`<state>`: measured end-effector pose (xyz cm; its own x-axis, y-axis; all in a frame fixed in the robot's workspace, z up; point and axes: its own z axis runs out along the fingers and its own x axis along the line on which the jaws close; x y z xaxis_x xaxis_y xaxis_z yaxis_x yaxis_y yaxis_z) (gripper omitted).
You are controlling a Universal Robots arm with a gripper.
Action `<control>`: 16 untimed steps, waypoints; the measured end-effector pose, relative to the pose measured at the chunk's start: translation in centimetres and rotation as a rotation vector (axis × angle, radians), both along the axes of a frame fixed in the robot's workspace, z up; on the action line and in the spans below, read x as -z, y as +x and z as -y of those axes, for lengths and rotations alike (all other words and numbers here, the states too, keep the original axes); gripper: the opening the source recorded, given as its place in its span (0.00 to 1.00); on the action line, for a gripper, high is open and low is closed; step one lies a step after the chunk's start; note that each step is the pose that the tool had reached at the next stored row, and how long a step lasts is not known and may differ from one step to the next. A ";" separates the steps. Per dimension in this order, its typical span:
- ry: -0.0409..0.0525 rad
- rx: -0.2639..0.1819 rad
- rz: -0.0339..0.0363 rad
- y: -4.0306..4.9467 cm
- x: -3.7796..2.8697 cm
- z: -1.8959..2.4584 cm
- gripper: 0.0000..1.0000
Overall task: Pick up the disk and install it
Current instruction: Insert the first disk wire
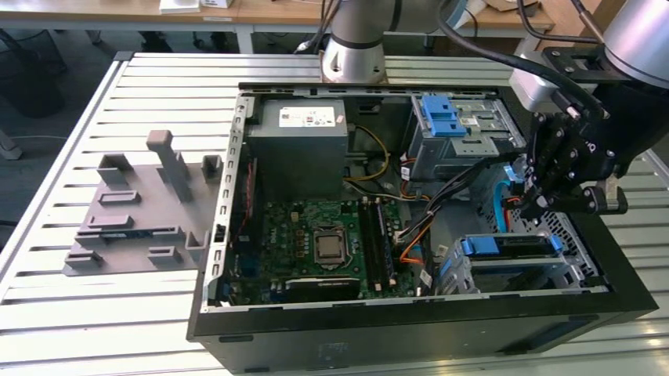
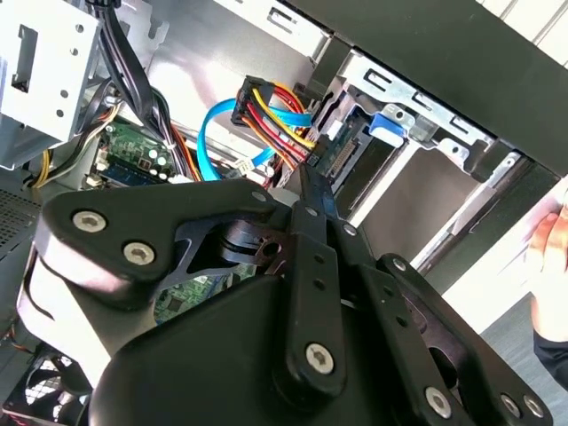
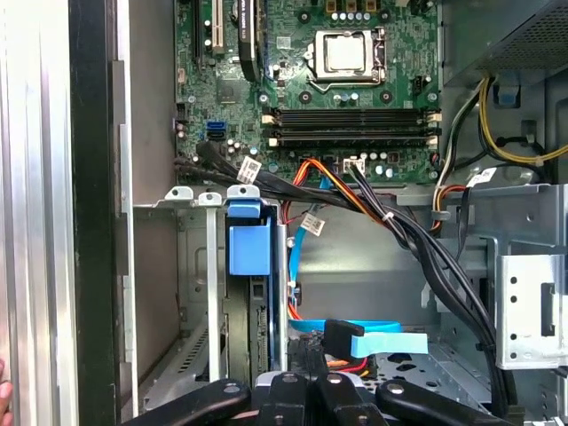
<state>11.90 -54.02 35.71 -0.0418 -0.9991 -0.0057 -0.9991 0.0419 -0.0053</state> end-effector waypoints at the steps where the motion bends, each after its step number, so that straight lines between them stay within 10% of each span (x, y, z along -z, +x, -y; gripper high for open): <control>1: 0.0000 0.000 0.0000 0.00 0.00 0.00 0.11; 16: -0.0075 0.000 0.0010 0.02 0.30 -0.02 0.25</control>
<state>11.91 -54.01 35.41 -0.0419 -0.9991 0.0018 -0.9991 0.0419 -0.0066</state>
